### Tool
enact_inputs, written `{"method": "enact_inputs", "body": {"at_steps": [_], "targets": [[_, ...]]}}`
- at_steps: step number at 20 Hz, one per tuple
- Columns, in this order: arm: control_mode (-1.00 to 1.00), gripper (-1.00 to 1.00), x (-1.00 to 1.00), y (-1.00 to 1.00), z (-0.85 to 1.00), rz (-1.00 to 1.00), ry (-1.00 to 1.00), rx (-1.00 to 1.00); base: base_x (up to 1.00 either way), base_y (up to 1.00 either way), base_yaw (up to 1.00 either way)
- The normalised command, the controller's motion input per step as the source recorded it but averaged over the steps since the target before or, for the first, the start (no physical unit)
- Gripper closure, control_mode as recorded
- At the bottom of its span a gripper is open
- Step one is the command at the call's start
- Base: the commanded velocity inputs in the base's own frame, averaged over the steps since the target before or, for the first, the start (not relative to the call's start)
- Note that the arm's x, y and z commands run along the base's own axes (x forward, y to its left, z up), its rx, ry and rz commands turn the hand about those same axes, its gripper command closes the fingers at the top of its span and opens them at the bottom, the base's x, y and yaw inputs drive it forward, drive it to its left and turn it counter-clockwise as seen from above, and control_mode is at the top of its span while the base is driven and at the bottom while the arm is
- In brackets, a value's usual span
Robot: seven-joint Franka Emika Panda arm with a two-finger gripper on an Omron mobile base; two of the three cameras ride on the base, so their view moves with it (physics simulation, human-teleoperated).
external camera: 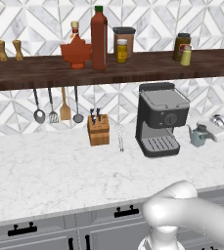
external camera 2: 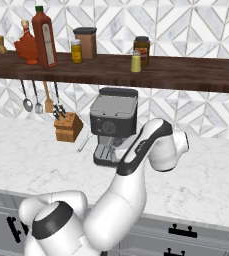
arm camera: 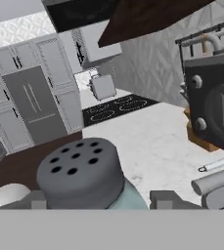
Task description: Put the shaker and condiment bottle from the counter next to their counterparts in the cabinet.
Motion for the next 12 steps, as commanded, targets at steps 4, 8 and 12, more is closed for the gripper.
{"method": "enact_inputs", "body": {"at_steps": [4, 8, 12], "targets": [[-1.0, 1.0, -0.36, 0.0, 0.79, -0.09, -0.09, -0.08, 0.0, 0.0, 0.0], [-1.0, 1.0, -0.39, 0.0, 0.74, -0.13, -0.13, -0.16, 0.0, 0.0, 0.0], [-1.0, 1.0, -0.28, 0.0, 0.76, -0.11, -0.08, -0.1, 0.0, 0.0, 0.0]]}}
